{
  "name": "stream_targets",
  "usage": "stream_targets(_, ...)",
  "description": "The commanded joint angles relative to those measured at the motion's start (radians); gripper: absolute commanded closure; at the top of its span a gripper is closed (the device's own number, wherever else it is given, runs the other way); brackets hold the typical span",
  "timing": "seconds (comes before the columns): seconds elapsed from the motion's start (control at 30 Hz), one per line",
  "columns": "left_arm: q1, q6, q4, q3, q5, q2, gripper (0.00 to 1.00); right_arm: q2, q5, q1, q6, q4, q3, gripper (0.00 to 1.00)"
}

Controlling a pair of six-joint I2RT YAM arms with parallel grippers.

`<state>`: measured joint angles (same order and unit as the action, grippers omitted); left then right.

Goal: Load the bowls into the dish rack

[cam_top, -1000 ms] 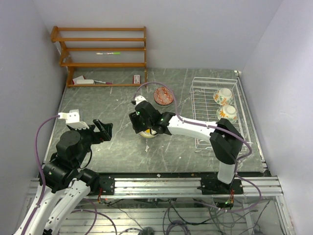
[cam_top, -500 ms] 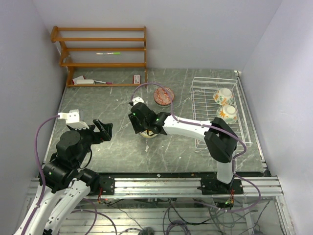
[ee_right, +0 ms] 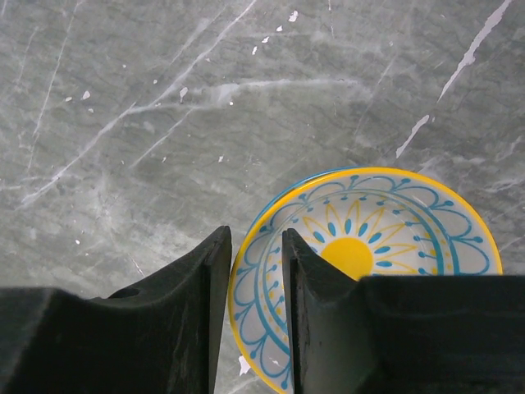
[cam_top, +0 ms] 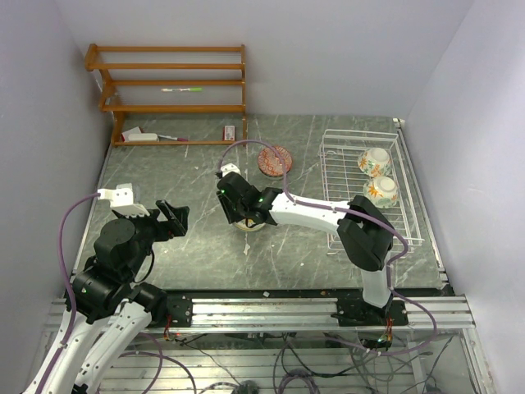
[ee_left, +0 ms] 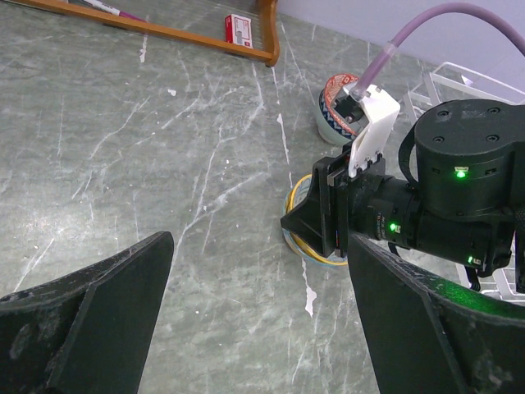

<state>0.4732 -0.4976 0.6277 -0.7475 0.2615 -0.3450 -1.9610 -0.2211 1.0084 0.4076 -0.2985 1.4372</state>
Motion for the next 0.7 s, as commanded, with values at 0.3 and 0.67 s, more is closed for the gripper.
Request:
stream_targets(0.3,0.007,0.002,-0.010,-0.021,0.003,0.016,0.02,0.009,-0.028,0.003,0.012,0.014,-0.006,0.86)
stream_targets(0.67,0.007,0.001,-0.008,-0.021,0.007,0.013,0.02,0.131,-0.026,0.004,-0.006,0.047,-0.060,0.98)
